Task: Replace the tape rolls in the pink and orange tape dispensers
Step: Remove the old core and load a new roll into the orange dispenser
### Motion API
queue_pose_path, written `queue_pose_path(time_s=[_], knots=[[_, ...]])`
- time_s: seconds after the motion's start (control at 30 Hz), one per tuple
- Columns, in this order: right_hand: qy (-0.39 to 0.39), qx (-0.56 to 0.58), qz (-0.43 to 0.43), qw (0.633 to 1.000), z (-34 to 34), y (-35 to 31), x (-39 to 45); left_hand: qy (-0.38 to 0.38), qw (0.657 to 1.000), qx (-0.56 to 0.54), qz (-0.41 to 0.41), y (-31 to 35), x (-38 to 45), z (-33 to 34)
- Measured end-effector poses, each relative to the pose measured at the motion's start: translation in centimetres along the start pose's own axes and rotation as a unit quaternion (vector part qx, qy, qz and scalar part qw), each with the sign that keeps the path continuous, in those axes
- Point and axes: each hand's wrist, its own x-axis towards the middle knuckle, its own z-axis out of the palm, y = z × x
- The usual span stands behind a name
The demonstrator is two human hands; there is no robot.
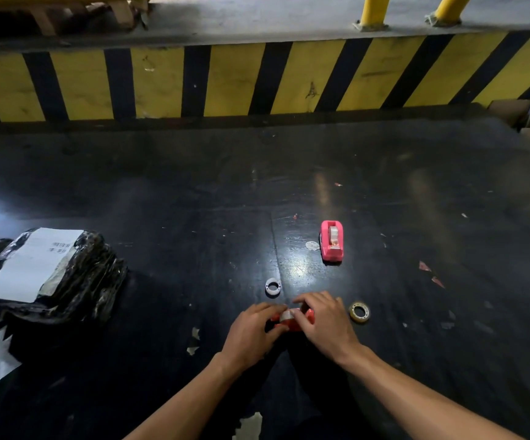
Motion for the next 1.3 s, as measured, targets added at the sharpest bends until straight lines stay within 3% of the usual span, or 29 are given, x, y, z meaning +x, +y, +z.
queue_pose_path(time_s=[0.23,0.6,1.07,1.17,1.3], knots=[[-0.004,-0.114,0.104,0.988,0.5,-1.8,-0.6,0.024,1.0,-0.008,-0.016,0.1,-0.2,0.2],[-0.014,0.001,0.126,0.992,0.3,-3.0,-0.2,0.027,0.999,-0.023,-0.026,0.1,-0.5,0.4],[-0.009,0.088,0.207,0.974,-3.0,1.2,0.0,0.012,1.0,0.004,-0.017,-0.3,-0.4,0.0],[-0.007,0.109,0.198,0.974,-3.3,1.6,-0.3,0.008,1.0,0.005,-0.014,-0.3,-0.5,-0.1],[-0.003,0.102,0.126,0.987,-3.1,2.1,-0.9,0.011,1.0,-0.002,-0.015,-0.3,-0.4,-0.2]])
